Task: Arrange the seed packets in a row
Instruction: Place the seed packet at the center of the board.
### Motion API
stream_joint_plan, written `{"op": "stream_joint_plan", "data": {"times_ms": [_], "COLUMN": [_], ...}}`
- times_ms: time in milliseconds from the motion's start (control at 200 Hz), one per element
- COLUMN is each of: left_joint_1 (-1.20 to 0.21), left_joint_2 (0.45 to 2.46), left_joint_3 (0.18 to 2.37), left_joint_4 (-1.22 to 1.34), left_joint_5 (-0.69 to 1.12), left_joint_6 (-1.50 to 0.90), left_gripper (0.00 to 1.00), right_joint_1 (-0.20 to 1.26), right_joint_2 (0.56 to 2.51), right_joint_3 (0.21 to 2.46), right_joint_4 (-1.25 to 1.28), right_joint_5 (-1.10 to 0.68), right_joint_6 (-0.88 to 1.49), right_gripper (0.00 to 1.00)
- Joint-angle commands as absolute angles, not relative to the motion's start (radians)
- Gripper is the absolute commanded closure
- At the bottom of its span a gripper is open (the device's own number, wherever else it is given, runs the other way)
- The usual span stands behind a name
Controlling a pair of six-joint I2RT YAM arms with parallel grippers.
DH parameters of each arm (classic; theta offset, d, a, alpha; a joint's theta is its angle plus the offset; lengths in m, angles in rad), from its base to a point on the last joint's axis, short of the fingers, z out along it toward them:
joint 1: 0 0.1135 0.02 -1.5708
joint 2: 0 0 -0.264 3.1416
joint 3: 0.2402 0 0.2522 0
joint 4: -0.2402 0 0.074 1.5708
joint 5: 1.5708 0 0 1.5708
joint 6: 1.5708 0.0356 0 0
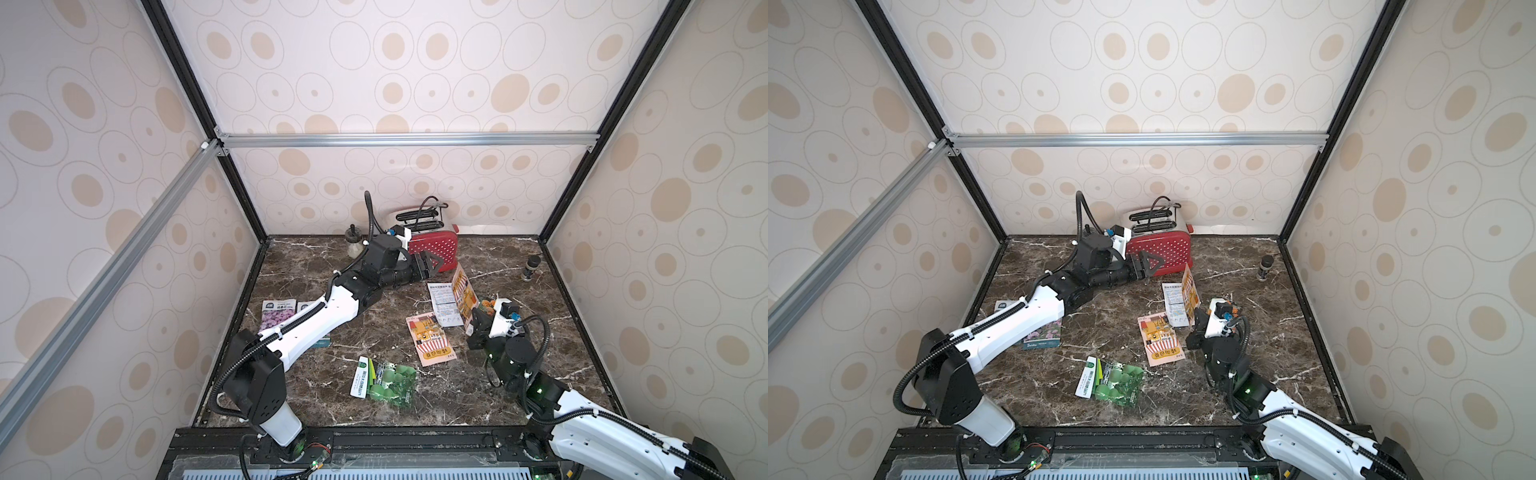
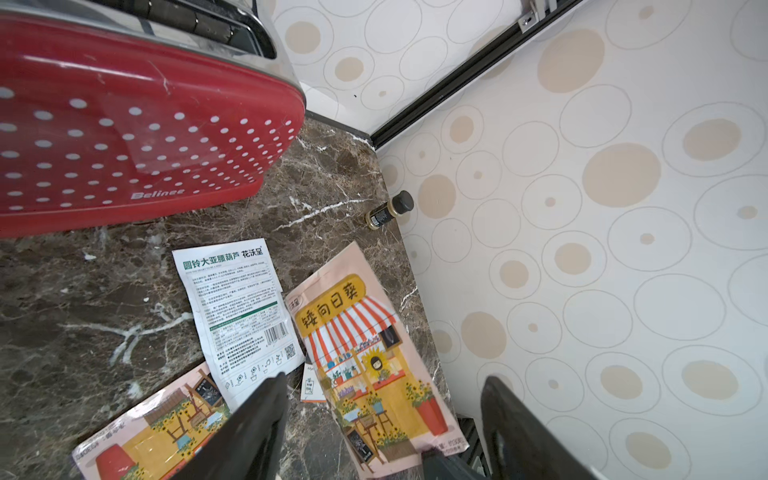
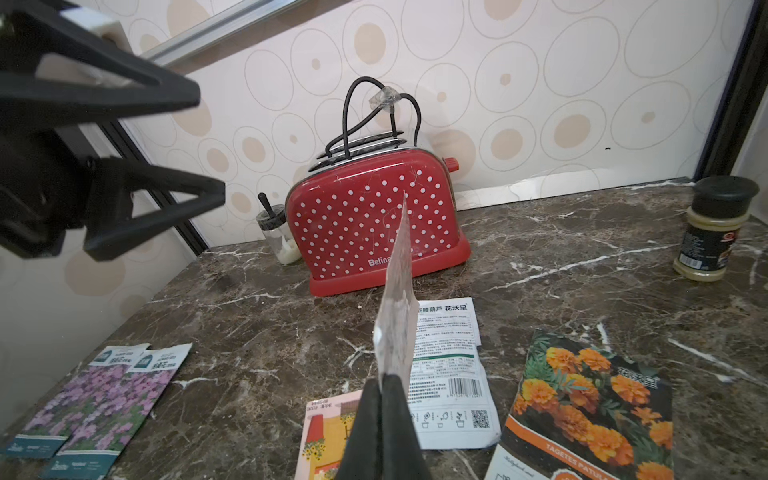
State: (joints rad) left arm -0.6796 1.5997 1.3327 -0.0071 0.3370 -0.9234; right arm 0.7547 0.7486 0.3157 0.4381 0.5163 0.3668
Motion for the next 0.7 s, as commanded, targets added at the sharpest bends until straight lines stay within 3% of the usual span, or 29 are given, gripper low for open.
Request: {"op": "stream_joint_plan", "data": {"times_ms": [0,255,696], "left_joint_1": [-0.679,-0.677,-0.737], "left_joint_2": [1.585,1.61,1.753], "left_joint_3": [1.264,1.132,1.141], "left_joint_4": [0.112,0.365,0.595], "left_joint_5": [0.351,0.372,0.381], "left_joint_6": [-0.943,-1.057,-1.159], "left_gripper": [0.27,0.28,0.29], "right_joint_1": [0.725,0.589,0.576], "right_joint_2": [0.754,0.751,0.751], "right_joint_3": [0.384,0.39,0.409], "right_joint_4": [0.386,0.42,0.468], "right_joint_5": [0.499,0.374,0.331], "right_joint_6": [0.494,0.746,0.844], "right_gripper": [1.0,1.0,1.0]}}
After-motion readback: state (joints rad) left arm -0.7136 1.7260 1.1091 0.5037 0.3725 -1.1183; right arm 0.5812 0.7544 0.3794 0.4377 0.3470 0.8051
